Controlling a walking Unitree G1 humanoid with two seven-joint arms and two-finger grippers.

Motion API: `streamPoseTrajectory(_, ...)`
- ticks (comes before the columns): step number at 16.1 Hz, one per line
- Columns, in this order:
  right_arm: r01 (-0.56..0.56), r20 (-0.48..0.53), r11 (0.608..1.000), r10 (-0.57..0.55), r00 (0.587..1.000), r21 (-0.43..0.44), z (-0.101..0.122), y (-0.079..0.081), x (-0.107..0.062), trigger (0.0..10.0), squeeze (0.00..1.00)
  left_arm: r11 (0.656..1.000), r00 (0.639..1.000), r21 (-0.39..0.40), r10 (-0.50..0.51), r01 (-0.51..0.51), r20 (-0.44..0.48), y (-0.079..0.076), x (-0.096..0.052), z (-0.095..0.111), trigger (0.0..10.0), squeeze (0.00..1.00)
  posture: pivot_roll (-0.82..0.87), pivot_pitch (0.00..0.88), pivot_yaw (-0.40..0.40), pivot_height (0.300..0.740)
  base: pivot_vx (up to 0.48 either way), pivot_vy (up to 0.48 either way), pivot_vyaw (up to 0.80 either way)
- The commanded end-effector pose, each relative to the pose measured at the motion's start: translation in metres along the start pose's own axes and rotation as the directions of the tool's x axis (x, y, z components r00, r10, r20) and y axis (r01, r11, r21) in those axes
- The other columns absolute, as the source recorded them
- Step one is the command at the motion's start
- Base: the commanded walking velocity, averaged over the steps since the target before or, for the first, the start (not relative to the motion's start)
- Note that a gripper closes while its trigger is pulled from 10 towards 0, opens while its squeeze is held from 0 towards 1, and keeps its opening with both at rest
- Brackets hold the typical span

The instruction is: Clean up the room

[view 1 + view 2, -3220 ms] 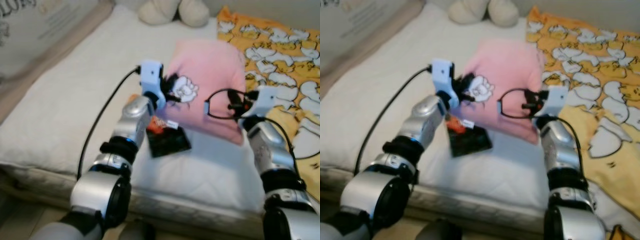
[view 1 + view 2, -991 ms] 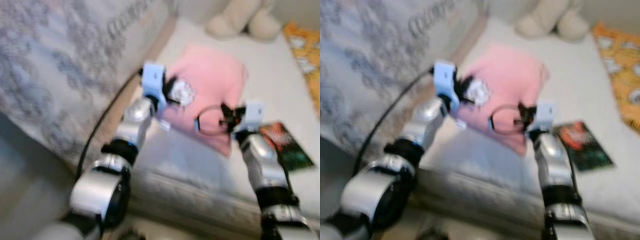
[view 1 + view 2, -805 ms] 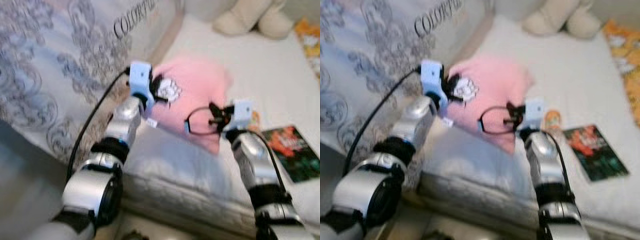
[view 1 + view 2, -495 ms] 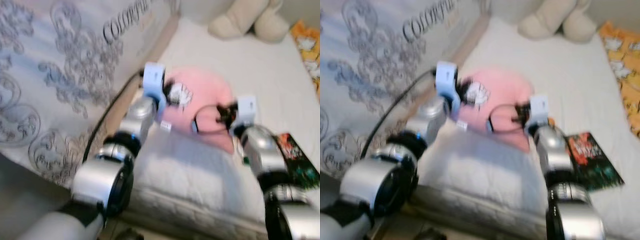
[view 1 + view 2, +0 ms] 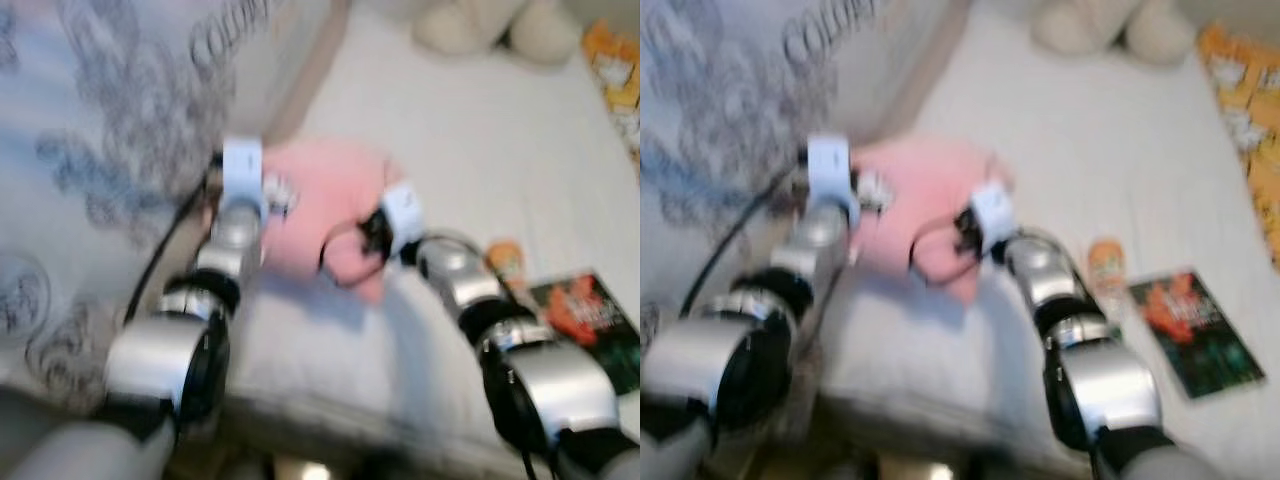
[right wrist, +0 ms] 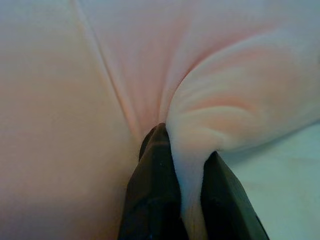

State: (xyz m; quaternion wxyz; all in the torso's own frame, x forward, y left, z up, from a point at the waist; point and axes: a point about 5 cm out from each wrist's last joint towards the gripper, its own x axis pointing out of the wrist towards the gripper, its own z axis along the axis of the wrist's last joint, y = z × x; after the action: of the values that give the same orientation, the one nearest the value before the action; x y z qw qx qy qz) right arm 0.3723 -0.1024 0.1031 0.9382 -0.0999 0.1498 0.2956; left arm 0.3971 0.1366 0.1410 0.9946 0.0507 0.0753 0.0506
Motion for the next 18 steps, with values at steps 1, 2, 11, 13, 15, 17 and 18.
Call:
streamPoseTrajectory(1, -0.034, -0.107, 0.999, 0.032, 0.994, -0.016, -0.026, 0.012, -0.001, 10.0, 0.0, 0.991, 0.99, -0.012, 0.13, -0.131, -0.059, 0.021, -0.003, -0.018, 10.0, 0.0, 0.11, 0.206, -0.059, 0.74, 0.0, 0.0, 0.0)
streamPoseTrajectory(2, -0.043, -0.119, 0.999, 0.039, 0.992, -0.031, -0.03, 0.016, 0.0, 10.0, 0.0, 0.991, 0.988, -0.016, 0.131, -0.133, -0.082, 0.017, -0.006, -0.027, 10.0, 0.0, 0.11, 0.217, -0.059, 0.74, 0.0, 0.0, 0.0)
streamPoseTrajectory(11, 0.089, -0.128, 0.995, -0.095, 0.987, -0.05, -0.033, -0.011, -0.012, 10.0, 0.0, 0.988, 0.993, -0.109, 0.114, -0.111, 0.028, -0.008, -0.003, 0.004, 10.0, 0.0, 0.11, 0.214, -0.067, 0.74, 0.0, 0.0, 0.0)
streamPoseTrajectory(13, 0.136, -0.104, 0.991, -0.137, 0.985, -0.011, -0.028, -0.023, -0.016, 10.0, 0.0, 0.986, 0.994, -0.15, 0.087, -0.077, 0.062, -0.021, -0.003, 0.018, 10.0, 0.0, 0.11, 0.213, -0.064, 0.74, 0.0, 0.0, 0.0)
streamPoseTrajectory(15, 0.19, -0.102, 0.98, -0.195, 0.976, -0.056, -0.021, -0.039, -0.022, 10.0, 0.0, 0.968, 0.996, -0.24, 0.086, -0.074, 0.038, -0.035, -0.005, 0.02, 10.0, 0.0, 0.1, 0.205, -0.062, 0.74, 0.0, 0.0, 0.0)
streamPoseTrajectory(17, 0.207, -0.084, 0.975, -0.214, 0.973, -0.081, -0.014, -0.044, -0.022, 10.0, 0.0, 0.957, 0.996, -0.28, 0.083, -0.075, 0.016, -0.041, -0.007, 0.018, 10.0, 0.0, 0.11, 0.2, -0.062, 0.74, 0.0, 0.0, 0.0)
streamPoseTrajectory(18, 0.212, -0.074, 0.973, -0.219, 0.973, -0.089, -0.01, -0.045, -0.022, 10.0, 0.0, 0.954, 0.997, -0.289, 0.083, -0.077, 0.007, -0.044, -0.009, 0.017, 10.0, 0.0, 0.11, 0.199, -0.062, 0.74, 0.0, 0.0, 0.0)
